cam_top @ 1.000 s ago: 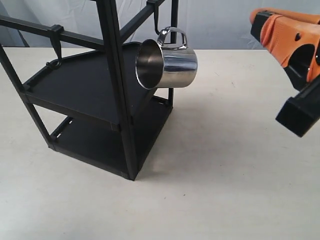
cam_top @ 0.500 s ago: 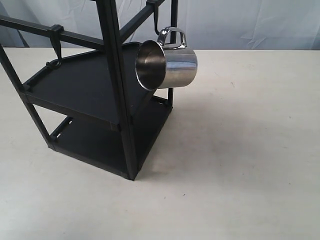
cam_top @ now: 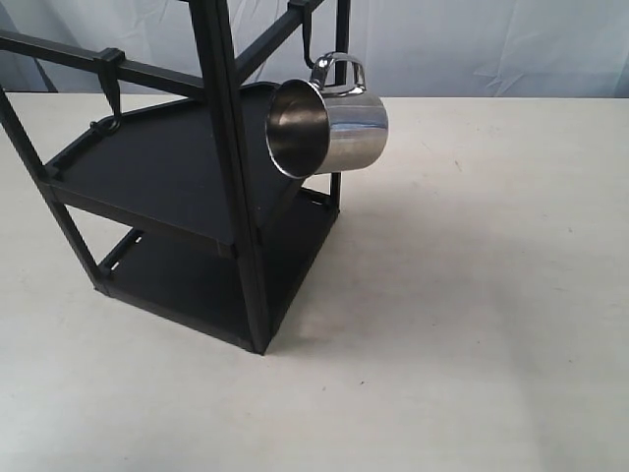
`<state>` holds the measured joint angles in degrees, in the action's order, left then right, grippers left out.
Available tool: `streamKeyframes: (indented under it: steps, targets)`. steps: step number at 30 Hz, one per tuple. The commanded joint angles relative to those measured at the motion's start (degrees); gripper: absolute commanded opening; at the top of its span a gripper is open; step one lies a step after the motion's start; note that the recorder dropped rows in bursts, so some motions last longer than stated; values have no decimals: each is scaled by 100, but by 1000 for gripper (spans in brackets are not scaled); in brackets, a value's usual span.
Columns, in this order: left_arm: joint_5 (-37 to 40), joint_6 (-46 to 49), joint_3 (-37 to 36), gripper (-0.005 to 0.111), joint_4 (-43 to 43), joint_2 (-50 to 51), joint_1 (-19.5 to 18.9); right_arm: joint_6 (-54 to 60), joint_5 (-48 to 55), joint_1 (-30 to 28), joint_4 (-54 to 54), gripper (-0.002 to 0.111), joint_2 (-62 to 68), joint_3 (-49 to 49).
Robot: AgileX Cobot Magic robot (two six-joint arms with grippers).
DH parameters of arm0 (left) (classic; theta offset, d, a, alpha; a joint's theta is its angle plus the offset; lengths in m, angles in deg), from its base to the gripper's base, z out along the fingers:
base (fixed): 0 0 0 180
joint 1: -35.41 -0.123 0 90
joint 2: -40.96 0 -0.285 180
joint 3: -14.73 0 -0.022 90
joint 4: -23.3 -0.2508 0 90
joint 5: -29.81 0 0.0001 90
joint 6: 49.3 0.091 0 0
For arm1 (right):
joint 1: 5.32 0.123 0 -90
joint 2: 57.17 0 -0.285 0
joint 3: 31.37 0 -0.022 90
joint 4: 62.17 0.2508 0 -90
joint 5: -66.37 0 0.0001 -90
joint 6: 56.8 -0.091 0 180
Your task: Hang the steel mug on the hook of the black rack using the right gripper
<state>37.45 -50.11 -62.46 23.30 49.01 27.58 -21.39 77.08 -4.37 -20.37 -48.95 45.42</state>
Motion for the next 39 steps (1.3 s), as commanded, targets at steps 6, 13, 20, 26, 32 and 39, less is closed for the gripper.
streamKeyframes:
  steps: [6, 13, 20, 26, 32, 39]
  targets:
    - [-31, -14, -2, 1, 41, -27, 51, 46, 437, -48, 86, 0, -43, 43]
    - [-31, -14, -2, 1, 41, -27, 51, 46, 437, -48, 86, 0, -43, 43]
    - [-31, -14, -2, 1, 41, -27, 51, 46, 437, -48, 86, 0, -43, 43]
    - [-31, -14, -2, 1, 41, -27, 51, 46, 437, -48, 86, 0, -43, 43]
    - [-31, -14, -2, 1, 41, -27, 51, 46, 424, -48, 86, 0, -43, 43]
    - [-31, -14, -2, 1, 41, -27, 51, 46, 424, -48, 86, 0, -43, 43]
